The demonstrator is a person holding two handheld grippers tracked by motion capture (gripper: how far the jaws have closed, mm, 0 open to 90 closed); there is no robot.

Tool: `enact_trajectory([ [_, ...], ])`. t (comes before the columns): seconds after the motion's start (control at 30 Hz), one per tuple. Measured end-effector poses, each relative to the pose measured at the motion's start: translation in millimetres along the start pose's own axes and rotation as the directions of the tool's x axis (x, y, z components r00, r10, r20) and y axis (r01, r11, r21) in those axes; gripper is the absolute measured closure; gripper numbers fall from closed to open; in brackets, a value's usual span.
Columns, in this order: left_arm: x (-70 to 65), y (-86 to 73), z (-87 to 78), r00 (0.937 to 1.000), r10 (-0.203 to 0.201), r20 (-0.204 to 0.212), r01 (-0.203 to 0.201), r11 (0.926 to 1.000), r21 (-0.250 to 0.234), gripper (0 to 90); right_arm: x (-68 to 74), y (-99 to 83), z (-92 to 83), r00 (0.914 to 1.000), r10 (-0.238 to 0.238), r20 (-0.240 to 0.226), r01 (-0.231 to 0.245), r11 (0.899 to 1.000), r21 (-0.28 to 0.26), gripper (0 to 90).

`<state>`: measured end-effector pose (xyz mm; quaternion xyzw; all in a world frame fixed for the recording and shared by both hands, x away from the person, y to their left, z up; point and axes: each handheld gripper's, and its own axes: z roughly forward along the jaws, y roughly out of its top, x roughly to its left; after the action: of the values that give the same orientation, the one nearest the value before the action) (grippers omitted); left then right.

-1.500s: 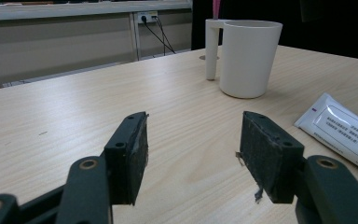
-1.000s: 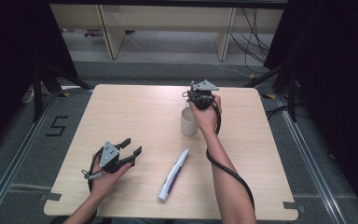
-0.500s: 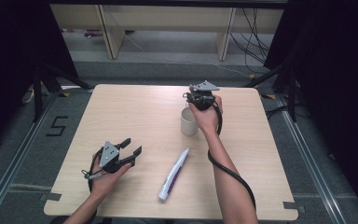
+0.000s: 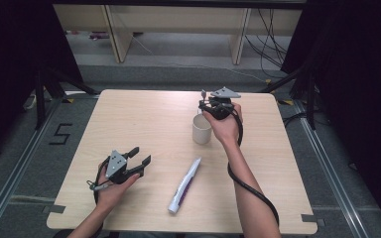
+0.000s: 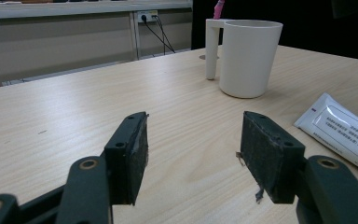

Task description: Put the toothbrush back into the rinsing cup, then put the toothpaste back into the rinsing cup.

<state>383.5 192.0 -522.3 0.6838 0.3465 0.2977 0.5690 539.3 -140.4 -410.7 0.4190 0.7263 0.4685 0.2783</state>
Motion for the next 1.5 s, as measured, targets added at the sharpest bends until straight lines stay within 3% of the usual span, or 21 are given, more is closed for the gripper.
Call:
enact_trajectory([
  [0.13, 0.3, 0.2, 0.5, 1.0000, 0.000, 0.000, 0.000, 1.0000, 0.004, 41.5, -2.1, -4.6, -9.1, 0.9982, 0.058, -0.016, -0.057, 0.998, 0.030, 50.9],
  [0.17, 0.1, 0.2, 0.6, 1.0000, 0.000, 0.000, 0.000, 1.0000, 0.003, 41.5, -3.3, -5.7, -12.4, 0.9992, 0.037, -0.013, -0.036, 0.999, 0.038, 50.7],
  [0.4, -0.5, 0.0, -0.4, 1.0000, -0.007, 0.000, 0.007, 1.0000, 0.007, 41.1, -8.4, -19.8, -32.1, 0.9985, 0.050, -0.022, -0.048, 0.996, 0.078, 49.8],
  [0.57, 0.4, 0.0, -0.7, 0.9999, -0.012, 0.000, 0.012, 0.9999, 0.007, 40.9, -14.1, -28.7, -45.6, 0.9983, 0.050, -0.029, -0.047, 0.996, 0.082, 49.8],
  [0.6, 0.4, 0.1, -0.6, 0.9999, -0.011, 0.000, 0.011, 0.9999, 0.008, 40.9, -13.5, -30.5, -47.6, 0.9973, 0.069, -0.026, -0.067, 0.994, 0.083, 49.8],
  [0.7, -0.4, 0.2, 0.0, 1.0000, -0.006, 0.002, 0.006, 0.9999, 0.011, 40.8, -16.6, -36.6, -55.6, 0.9985, 0.052, -0.018, -0.051, 0.996, 0.075, 49.7],
  [0.73, -0.5, 0.2, -0.1, 1.0000, -0.005, 0.002, 0.005, 0.9999, 0.011, 40.8, -14.8, -38.4, -57.5, 0.9962, 0.085, -0.017, -0.084, 0.993, 0.079, 49.7],
  [0.9, 0.0, 0.0, -0.8, 0.9999, -0.011, -0.003, 0.011, 0.9999, 0.006, 40.6, -20.4, -50.0, -66.6, 0.9974, 0.071, -0.012, -0.070, 0.993, 0.092, 49.4],
  [0.97, -0.4, -0.1, -0.8, 0.9999, -0.010, -0.003, 0.010, 0.9999, 0.005, 40.6, -19.3, -53.4, -71.1, 0.9946, 0.104, 0.002, -0.104, 0.988, 0.113, 49.4],
  [1.0, -0.6, 0.0, -0.7, 1.0000, -0.005, -0.003, 0.005, 1.0000, 0.007, 40.6, -22.3, -55.6, -71.4, 0.9971, 0.077, -0.003, -0.076, 0.992, 0.100, 49.4],
  [1.03, -0.9, 0.0, -0.7, 1.0000, -0.004, -0.003, 0.004, 1.0000, 0.008, 40.6, -20.5, -58.5, -73.2, 0.9936, 0.113, 0.004, -0.113, 0.988, 0.106, 49.4],
  [1.07, -1.0, 0.1, -0.6, 1.0000, -0.002, -0.003, 0.002, 1.0000, 0.010, 40.6, -23.8, -59.9, -73.7, 0.9968, 0.080, -0.005, -0.079, 0.992, 0.099, 49.4],
  [1.13, -1.2, 0.0, -0.7, 1.0000, -0.004, -0.005, 0.004, 0.9999, 0.009, 40.6, -23.8, -63.8, -76.7, 0.9952, 0.098, 0.002, -0.098, 0.990, 0.100, 49.4],
  [1.17, -1.0, 0.0, -0.6, 1.0000, -0.004, -0.003, 0.004, 1.0000, 0.007, 40.6, -24.8, -64.8, -78.8, 0.9967, 0.081, 0.001, -0.081, 0.990, 0.112, 49.3],
  [1.23, -0.7, 0.1, -0.6, 1.0000, -0.003, 0.001, 0.003, 1.0000, 0.009, 40.5, -24.1, -68.8, -80.6, 0.9951, 0.099, 0.005, -0.099, 0.988, 0.117, 49.2],
  [1.3, -0.9, 0.1, -0.6, 1.0000, -0.001, 0.000, 0.001, 0.9999, 0.011, 40.5, -24.5, -72.7, -82.8, 0.9962, 0.088, 0.003, -0.087, 0.988, 0.125, 49.3],
  [1.37, -0.9, 0.0, -0.6, 1.0000, -0.005, -0.003, 0.005, 0.9999, 0.009, 40.5, -22.7, -76.6, -85.2, 0.9935, 0.114, -0.004, -0.112, 0.983, 0.148, 49.4],
  [1.5, -0.6, 0.0, -0.6, 0.9999, -0.009, -0.005, 0.010, 0.9999, 0.008, 40.3, -24.3, -82.7, -88.1, 0.9926, 0.120, 0.017, -0.121, 0.970, 0.210, 49.6],
])
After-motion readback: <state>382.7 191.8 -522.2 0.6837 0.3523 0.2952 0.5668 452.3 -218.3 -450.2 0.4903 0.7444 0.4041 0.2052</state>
